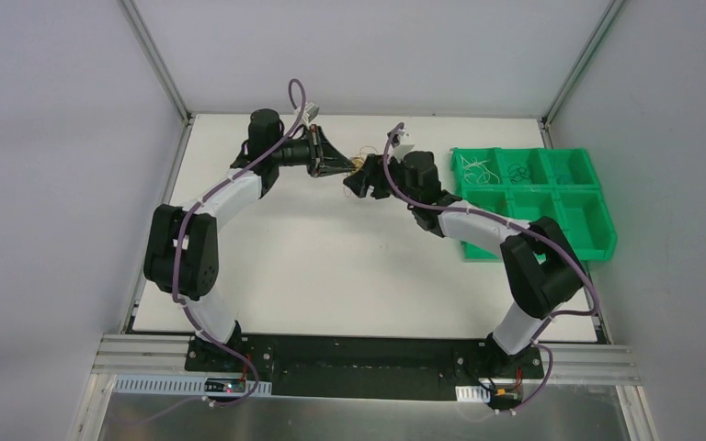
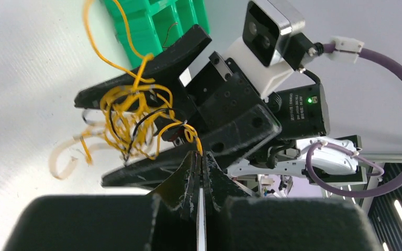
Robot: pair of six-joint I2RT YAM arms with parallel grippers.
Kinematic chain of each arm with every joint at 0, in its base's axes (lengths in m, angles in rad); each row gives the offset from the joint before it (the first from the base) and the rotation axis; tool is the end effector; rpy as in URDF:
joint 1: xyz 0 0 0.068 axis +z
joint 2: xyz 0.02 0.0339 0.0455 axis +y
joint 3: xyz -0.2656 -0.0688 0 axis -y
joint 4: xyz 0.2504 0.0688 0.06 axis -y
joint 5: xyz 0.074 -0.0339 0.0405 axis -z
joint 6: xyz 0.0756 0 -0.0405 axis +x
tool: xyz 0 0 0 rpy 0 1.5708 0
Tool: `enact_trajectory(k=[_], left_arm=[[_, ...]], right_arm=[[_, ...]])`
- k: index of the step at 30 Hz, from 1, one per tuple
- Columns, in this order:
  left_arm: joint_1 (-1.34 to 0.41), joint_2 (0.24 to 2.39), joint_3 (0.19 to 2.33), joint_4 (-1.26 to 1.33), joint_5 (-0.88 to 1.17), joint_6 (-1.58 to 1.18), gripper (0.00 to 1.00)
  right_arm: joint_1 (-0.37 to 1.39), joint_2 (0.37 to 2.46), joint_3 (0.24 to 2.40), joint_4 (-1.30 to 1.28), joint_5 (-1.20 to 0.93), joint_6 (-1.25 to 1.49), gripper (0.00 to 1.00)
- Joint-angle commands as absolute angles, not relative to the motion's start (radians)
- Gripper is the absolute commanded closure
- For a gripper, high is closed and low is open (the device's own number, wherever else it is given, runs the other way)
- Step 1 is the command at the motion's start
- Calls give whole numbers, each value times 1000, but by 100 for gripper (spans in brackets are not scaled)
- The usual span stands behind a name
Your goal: Untangle the cables
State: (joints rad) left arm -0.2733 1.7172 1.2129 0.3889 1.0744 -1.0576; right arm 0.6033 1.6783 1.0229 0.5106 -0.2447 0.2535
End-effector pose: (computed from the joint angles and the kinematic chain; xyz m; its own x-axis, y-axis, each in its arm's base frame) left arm 0.3828 -0.1764 0.2951 -0.8991 -0.1789 -0.3995 0.3794 0.1365 -0.9151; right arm 0.3432 0.2587 0.2513 -0.3026 0.0870 -0.9491 -0.6942 0.6623 0.2820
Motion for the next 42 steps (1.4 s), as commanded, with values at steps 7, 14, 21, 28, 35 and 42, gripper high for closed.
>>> enact_trajectory(k=[7,14,21,28,35,42], left_arm=[[-243,1676,1205,456,1115,-1077,100],[-245,1670,1205,457,1124,-1075,100],[-247,1623,1229,396,1152,-1031,100],[-220,1567,1536,180,1204,-845,100],[-169,1636,1911,234,1176,-882,100],[-115,1695,2220,302,1064,-886,100]], right_arm=[[599,1671,1059,651,-114,211,30],[602,1724,1109,700,-316,141,33],[596,1765,1120,618,-365,44,84],[530,1772,1041,486,-364,13,95],[470,1813,1059,266,-436,82,98],[463,1846,1079,48,-478,78,98]])
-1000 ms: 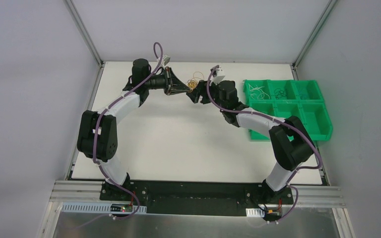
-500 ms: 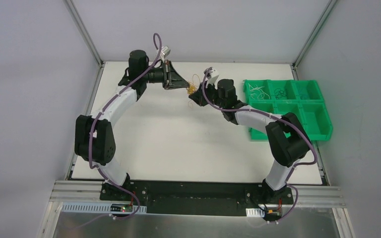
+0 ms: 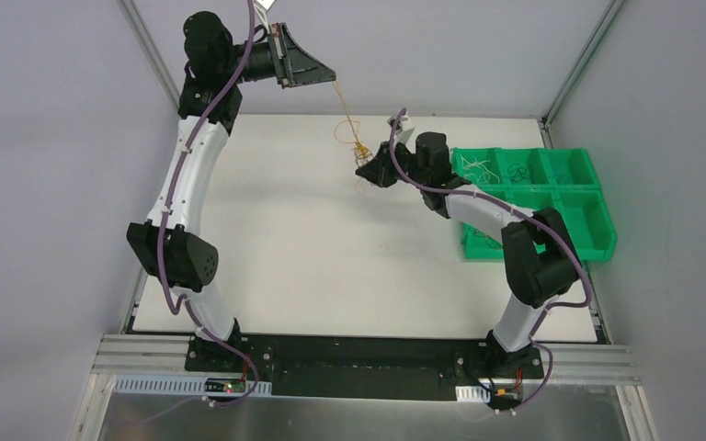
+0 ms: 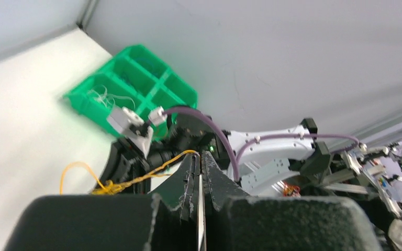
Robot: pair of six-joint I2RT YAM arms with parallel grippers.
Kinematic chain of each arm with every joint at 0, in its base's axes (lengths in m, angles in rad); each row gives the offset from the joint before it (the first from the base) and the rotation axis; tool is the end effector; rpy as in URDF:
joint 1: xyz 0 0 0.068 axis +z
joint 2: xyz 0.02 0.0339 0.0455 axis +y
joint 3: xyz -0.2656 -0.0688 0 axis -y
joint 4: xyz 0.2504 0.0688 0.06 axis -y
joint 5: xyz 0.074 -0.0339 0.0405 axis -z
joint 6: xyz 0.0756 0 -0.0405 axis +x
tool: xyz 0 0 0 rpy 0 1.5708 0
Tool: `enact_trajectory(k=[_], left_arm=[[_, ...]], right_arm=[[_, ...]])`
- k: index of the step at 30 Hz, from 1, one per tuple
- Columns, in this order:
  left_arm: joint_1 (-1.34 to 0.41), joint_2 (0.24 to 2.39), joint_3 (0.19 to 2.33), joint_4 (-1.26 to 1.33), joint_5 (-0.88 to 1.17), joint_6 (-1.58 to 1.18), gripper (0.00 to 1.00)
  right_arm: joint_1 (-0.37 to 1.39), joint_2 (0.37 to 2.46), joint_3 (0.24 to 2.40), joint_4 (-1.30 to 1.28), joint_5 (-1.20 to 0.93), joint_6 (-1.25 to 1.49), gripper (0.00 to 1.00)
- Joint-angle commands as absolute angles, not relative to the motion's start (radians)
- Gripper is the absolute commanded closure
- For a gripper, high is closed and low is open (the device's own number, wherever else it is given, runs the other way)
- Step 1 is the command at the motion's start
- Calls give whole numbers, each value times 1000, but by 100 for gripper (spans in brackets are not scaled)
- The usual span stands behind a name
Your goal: Untangle the cables
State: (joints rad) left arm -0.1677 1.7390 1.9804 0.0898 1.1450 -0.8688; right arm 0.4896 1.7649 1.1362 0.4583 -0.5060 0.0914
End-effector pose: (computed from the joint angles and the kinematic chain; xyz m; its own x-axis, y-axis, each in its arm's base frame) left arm 0.3758 -0.1334 0.5277 -0.4940 -0.2362 -0.8368 0.8377 0.1287 -0.5308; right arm 0.3774 0.2426 0.2516 -0.2251 -0.0295 -0.9739 -0.8158 0.5523 0.1718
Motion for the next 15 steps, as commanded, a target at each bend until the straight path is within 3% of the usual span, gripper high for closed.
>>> enact_trajectory(k=[1,6,15], left_arm=[[-114,1700,2253,314,1053,-885,100],[-110,1683,2289,364,1024,-910,100],[-24,1633,2259,398,953,-937,100]], right_arm=[[463,1855,1082,10,-481,69,98],[458,1861,1074,-91,-504,25,95],[435,1859,1070,-209,-523,-28,100]])
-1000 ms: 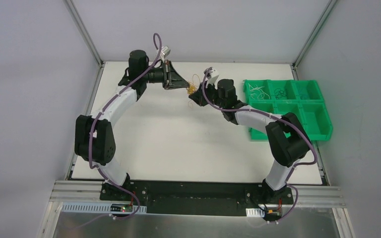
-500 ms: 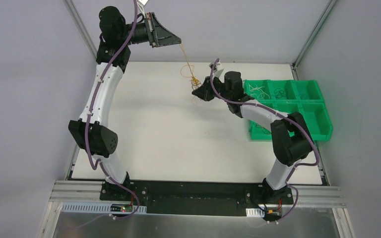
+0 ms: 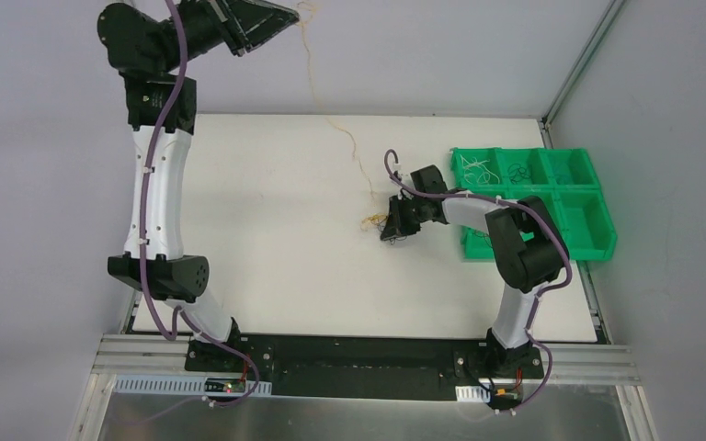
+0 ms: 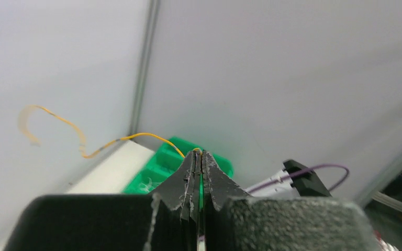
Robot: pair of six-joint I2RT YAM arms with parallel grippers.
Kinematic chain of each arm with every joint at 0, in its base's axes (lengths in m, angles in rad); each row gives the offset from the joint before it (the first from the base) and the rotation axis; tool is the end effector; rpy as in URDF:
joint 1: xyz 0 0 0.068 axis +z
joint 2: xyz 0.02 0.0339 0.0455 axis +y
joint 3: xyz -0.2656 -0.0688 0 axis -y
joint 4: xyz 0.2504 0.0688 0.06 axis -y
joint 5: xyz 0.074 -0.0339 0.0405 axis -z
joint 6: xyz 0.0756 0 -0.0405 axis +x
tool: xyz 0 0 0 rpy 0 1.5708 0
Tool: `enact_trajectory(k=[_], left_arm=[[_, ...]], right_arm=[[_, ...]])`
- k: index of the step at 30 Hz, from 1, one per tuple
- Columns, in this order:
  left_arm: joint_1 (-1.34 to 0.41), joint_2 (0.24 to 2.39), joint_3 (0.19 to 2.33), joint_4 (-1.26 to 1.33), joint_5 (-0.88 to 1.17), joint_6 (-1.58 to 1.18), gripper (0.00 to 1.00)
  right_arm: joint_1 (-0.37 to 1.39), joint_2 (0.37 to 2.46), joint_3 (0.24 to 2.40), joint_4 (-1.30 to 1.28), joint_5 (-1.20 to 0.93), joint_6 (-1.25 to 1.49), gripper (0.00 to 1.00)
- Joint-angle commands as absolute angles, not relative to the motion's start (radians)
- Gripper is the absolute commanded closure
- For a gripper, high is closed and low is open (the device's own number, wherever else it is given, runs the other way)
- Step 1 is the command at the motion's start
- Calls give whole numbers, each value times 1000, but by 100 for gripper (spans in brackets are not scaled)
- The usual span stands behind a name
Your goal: Untangle the cables
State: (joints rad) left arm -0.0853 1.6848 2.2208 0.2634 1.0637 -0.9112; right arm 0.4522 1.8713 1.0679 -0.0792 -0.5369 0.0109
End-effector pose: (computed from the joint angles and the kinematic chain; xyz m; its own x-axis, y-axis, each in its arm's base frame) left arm 0.3053 -0.0924 0.6362 -0.0748 -0.3788 -0.9225 0.9619 0.2164 -0.1669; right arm 0.3464 0.2113 0.1213 -0.7020 -0.3306 -0.6308 -0.6601 0.6346 0.4020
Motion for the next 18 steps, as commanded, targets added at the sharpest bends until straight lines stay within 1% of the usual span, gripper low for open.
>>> enact_trajectory(k=[1,8,9,11,15,16,17,18], left_arm=[[-10,1631,2266,407,933,-933,100],[90,1680,2442,325,787,-866,100],[92,1682,2443,323,786,-860,100],[91,1676,2418,328,800,-870,100],[100,1654,2381,383,799,-833,100],[101,1657,2393,383,791,-824,100],[101,1659,2404,377,778,-813,100],[104,1660,2411,364,754,-799,100]], right_arm=[[436,1862,1071,-212,-520,-27,100],[445,1880,1071,-221,-517,-24,97],[446,1883,1072,-220,-515,-25,96],[448,1883,1078,-225,-518,-29,90],[451,1868,1081,-239,-525,-37,89],[450,1866,1079,-239,-526,-35,91],[451,1867,1077,-238,-523,-29,97],[451,1871,1076,-240,-517,-20,100]])
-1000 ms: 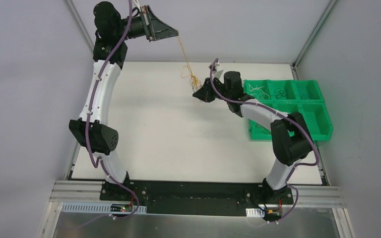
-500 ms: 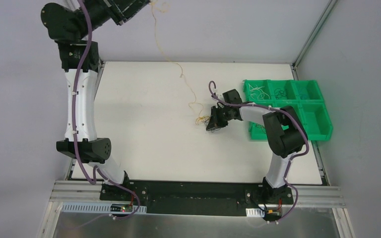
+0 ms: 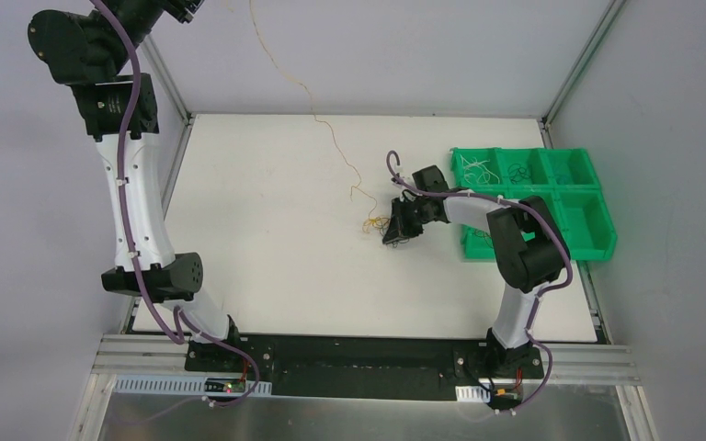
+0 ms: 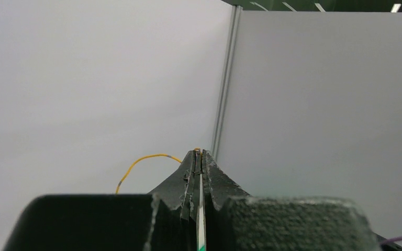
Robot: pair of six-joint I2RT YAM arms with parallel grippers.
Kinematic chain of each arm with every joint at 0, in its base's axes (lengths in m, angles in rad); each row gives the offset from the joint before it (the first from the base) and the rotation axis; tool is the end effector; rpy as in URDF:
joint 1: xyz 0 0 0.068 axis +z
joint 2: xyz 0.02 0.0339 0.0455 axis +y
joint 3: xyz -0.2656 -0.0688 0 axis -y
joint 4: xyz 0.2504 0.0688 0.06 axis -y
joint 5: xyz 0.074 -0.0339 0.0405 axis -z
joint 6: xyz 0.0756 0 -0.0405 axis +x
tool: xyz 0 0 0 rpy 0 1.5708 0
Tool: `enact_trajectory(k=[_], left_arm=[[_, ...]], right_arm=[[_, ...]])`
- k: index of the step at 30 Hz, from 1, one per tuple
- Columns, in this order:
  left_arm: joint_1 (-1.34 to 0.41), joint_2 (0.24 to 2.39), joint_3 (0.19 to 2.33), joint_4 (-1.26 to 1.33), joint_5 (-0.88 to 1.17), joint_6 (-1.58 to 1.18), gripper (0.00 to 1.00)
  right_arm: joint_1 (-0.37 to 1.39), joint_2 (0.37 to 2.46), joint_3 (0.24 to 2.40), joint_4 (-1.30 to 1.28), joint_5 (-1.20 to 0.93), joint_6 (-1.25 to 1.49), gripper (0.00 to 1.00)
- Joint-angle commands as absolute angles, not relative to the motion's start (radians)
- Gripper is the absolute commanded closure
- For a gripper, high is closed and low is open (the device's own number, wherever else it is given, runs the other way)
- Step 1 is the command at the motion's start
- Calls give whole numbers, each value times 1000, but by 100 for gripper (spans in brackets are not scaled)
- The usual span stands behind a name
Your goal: Untangle the cables
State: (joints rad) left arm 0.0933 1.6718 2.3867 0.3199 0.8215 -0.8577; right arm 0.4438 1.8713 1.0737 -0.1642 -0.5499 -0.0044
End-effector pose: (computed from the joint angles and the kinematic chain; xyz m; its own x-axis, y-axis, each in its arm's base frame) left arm 0.2647 -0.0308 0.6951 0.3264 -0.4869 -0.8102 0.8495 0.5270 0.0255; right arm 0.3404 0.2056 0.1163 -0.7380 -0.3550 -0.5739 -0.6393 0.6401 0.4261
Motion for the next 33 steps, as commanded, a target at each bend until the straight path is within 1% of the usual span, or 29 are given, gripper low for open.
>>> enact_trajectory(k=[1,5,7,10,12,13,15,16,17,19,23,26,29,33], left_arm=[[113,1658,2416,359,710,-779,100],[128,1649,2471,238,468,-575,100],[129,1646,2485,222,371,-489,100],[130,1666,2549,160,271,-405,100],[131,1664,2544,146,261,-414,100],[131,1657,2520,149,296,-437,100],[129,1634,2430,189,404,-552,100],[129,1628,2383,212,459,-610,100],[129,1621,2343,225,510,-672,100],[114,1587,2203,248,561,-738,100],[46,1494,1979,308,726,-704,100],[4,1464,1882,310,839,-691,100],[-86,1462,1816,310,928,-721,100],[-193,1477,1766,303,1034,-748,100]], right_arm=[[452,1877,1076,-247,-515,-12,100],[453,1899,1074,-271,-507,28,100],[453,1911,1075,-292,-521,43,100],[453,1914,1057,-310,-542,68,100],[456,1907,1049,-309,-558,61,100],[457,1899,1052,-306,-566,49,96],[458,1873,1077,-307,-575,31,64],[456,1858,1101,-317,-584,17,51],[456,1839,1126,-333,-592,9,43],[451,1783,1185,-373,-622,-46,37],[438,1657,1295,-447,-694,-122,25],[438,1565,1396,-498,-736,-172,18],[438,1494,1503,-513,-786,-189,10],[457,1431,1607,-424,-767,-120,9]])
